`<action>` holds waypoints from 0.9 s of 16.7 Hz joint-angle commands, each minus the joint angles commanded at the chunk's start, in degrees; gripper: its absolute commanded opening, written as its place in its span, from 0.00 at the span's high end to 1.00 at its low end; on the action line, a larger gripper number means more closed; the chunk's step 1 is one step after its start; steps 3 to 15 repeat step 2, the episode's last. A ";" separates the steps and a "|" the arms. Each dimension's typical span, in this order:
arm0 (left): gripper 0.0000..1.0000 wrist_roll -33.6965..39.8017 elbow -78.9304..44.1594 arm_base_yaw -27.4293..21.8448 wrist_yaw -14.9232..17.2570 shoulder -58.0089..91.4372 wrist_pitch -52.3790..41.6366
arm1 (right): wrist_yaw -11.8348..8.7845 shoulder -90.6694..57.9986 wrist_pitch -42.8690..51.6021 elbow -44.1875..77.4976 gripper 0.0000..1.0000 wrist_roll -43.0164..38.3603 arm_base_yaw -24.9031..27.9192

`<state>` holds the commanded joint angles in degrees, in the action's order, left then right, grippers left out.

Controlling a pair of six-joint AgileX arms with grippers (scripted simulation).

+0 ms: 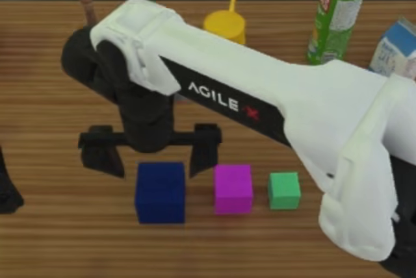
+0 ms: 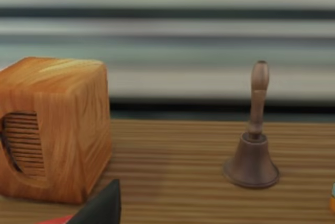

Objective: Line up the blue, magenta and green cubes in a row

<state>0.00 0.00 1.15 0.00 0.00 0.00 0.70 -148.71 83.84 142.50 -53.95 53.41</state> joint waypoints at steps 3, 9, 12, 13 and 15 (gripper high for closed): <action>0.00 0.00 0.00 0.00 0.00 0.00 0.00 | 0.01 0.11 1.22 1.23 0.00 0.08 0.02; 0.00 0.00 0.00 0.00 0.00 0.00 0.00 | 0.01 0.11 1.22 1.23 0.00 0.08 0.02; 0.00 0.00 0.00 0.00 0.00 0.00 0.00 | 0.01 0.11 1.22 1.23 0.00 0.08 0.02; 0.00 0.00 0.00 0.00 0.00 0.00 0.00 | 0.01 0.11 1.22 1.23 0.00 0.08 0.02; 0.00 0.00 0.00 0.00 0.00 0.00 0.00 | 0.01 0.11 1.22 1.23 0.00 0.08 0.02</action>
